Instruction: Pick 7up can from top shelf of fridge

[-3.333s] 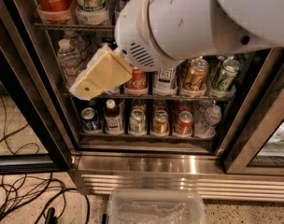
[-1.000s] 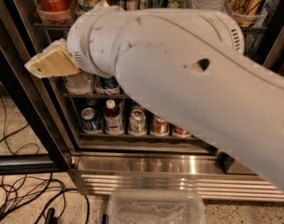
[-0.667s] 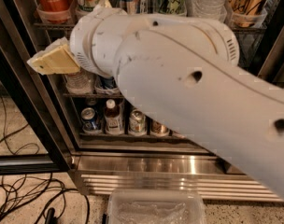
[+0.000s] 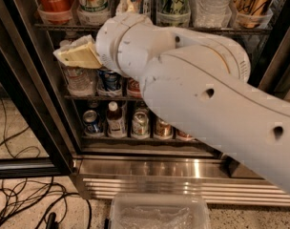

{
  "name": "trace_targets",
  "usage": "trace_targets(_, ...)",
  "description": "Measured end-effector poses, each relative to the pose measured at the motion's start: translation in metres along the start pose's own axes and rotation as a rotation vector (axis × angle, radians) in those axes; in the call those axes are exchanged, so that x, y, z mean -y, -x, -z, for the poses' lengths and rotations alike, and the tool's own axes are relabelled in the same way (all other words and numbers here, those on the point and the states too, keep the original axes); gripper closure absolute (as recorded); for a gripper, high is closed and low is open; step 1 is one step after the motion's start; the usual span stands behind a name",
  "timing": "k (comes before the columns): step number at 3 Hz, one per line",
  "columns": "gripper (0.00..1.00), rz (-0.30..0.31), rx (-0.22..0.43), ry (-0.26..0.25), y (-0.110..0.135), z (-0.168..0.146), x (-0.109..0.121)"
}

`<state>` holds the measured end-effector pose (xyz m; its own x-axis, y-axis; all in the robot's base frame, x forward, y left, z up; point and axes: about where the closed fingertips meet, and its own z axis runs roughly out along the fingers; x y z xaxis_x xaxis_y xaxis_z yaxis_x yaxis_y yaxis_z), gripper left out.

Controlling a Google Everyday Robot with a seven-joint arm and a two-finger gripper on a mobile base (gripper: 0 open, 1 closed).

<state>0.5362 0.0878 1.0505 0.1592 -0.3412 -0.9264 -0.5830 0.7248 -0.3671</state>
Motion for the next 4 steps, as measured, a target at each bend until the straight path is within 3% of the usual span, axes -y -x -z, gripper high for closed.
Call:
trace_targets(1,0.13,0.0,0.057,-0.026,-0.001,-0.012,0.009)
trace_targets(2,0.12,-0.001,0.057,-0.032,0.002,-0.008,0.009)
trace_targets(4,0.26,-0.11,0.132,-0.068,0.004,-0.023,-0.001)
